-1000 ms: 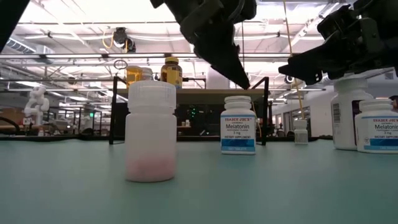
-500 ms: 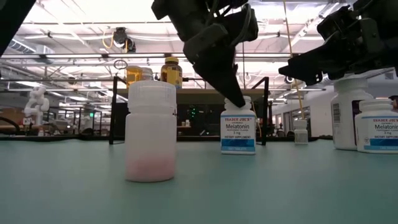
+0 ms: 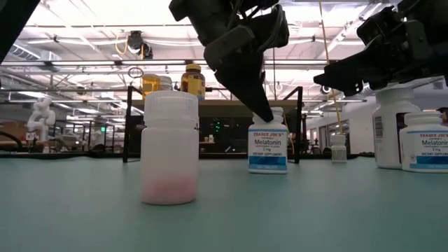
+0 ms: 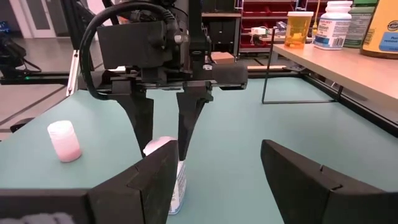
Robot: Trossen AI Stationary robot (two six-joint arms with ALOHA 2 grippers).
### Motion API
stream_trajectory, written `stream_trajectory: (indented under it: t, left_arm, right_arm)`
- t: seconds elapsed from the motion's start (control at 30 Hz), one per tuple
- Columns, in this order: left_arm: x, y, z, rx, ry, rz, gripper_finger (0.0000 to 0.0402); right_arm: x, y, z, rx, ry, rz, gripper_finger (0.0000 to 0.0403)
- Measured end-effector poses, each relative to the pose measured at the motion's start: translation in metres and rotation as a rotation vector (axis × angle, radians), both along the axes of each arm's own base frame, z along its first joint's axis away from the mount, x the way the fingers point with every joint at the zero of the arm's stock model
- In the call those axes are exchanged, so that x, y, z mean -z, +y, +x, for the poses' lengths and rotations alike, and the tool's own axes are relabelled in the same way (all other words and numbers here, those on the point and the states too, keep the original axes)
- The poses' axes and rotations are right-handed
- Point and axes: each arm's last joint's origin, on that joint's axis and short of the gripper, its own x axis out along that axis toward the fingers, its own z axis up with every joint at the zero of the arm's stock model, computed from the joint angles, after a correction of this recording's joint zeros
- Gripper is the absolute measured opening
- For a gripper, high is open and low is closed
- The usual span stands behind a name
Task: Pick and place medicine bottles onto shelf by color
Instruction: Put the left white and blue pill bottle on the shelf
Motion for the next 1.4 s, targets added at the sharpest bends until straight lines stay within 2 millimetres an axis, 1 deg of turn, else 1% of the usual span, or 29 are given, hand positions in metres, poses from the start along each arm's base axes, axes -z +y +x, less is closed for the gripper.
stream_trajectory:
  t: [0.07, 0.13, 0.27, 0.37, 0.47, 0.53, 0.63, 0.7, 0.77, 0.87, 1.03, 1.23, 1.4]
  left_arm:
    - [-0.007, 0.001, -0.006, 0.006, 0.016, 0.009, 0.0189]
    - [-0.021, 0.002, -0.011, -0.006, -0.002, 0.036, 0.0194]
    - [-0.056, 0.011, -0.029, -0.039, -0.041, 0.082, 0.0189]
    - [-0.09, 0.024, -0.048, -0.061, -0.087, 0.123, 0.0184]
    - [-0.126, 0.043, -0.072, -0.087, -0.148, 0.179, 0.0188]
    - [-0.145, 0.059, -0.087, -0.105, -0.186, 0.208, 0.0192]
    - [-0.168, 0.088, -0.11, -0.165, -0.226, 0.243, 0.0193]
    - [-0.177, 0.109, -0.122, -0.228, -0.248, 0.256, 0.019]
    - [-0.18, 0.132, -0.132, -0.283, -0.237, 0.248, 0.0186]
    - [-0.175, 0.162, -0.142, -0.33, -0.192, 0.217, 0.0186]
    - [-0.16, 0.199, -0.148, -0.324, -0.129, 0.16, 0.0188]
    - [-0.152, 0.225, -0.155, -0.359, -0.105, 0.173, 0.0188]
    - [-0.144, 0.238, -0.158, -0.377, -0.074, 0.145, 0.0188]
  right_arm:
    - [0.0, 0.0, 0.0, 0.0, 0.0, 0.0, 0.0226]
    - [0.0, 0.0, 0.0, 0.0, 0.001, 0.0, 0.0226]
    - [0.0, 0.0, 0.0, 0.0, 0.001, 0.0, 0.0226]
    - [0.0, 0.0, 0.0, 0.0, -0.002, 0.0, 0.0226]
    - [-0.001, 0.0, 0.0, 0.0, -0.008, 0.001, 0.0226]
    - [-0.001, 0.0, 0.0, 0.0, -0.009, 0.001, 0.0226]
    - [-0.002, 0.0, 0.0, 0.0, -0.016, 0.002, 0.0226]
    - [-0.002, 0.0, 0.0, 0.0, -0.018, 0.003, 0.0226]
    - [-0.002, 0.0, 0.0, 0.0, -0.02, 0.003, 0.0226]
    - [-0.002, 0.0, 0.0, 0.0, -0.02, 0.002, 0.0226]
    - [-0.001, 0.0, 0.0, 0.0, -0.012, 0.001, 0.0226]
    - [0.0, 0.0, 0.0, -0.001, -0.002, -0.003, 0.0226]
    - [0.0, 0.0, 0.0, -0.001, 0.0, -0.003, 0.0226]
